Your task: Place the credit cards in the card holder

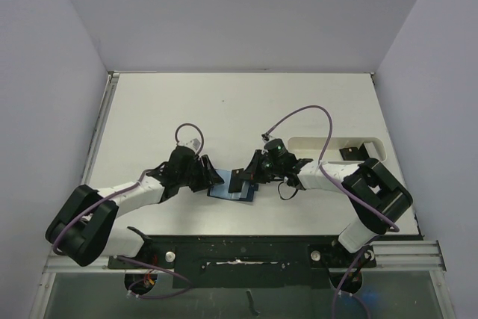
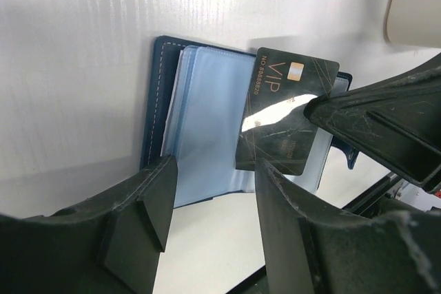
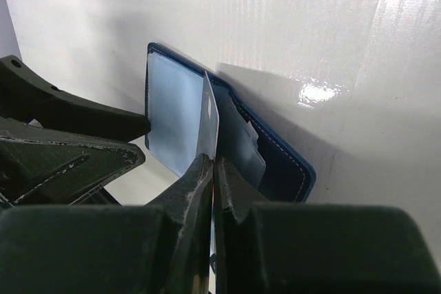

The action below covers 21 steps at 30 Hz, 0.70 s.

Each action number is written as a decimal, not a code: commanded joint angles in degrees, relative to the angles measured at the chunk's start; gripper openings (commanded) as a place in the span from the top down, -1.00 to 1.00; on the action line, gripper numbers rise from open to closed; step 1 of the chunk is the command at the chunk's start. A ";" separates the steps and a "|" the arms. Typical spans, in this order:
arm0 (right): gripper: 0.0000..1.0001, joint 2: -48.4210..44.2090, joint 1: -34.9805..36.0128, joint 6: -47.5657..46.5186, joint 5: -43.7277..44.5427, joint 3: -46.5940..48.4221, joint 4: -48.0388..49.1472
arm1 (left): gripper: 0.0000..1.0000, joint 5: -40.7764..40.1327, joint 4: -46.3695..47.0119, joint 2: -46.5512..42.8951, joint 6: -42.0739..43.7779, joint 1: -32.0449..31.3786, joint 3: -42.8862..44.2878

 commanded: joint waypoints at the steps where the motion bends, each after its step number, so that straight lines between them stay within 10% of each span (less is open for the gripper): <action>1: 1.00 -0.82 0.40 -0.98 1.45 -0.46 1.10 | 0.06 -0.06 0.72 0.72 2.26 0.29 3.09; 21: 1.00 -0.85 0.42 -1.53 1.72 -0.56 0.98 | 0.06 -4.10 -1.16 2.11 3.50 -1.73 4.16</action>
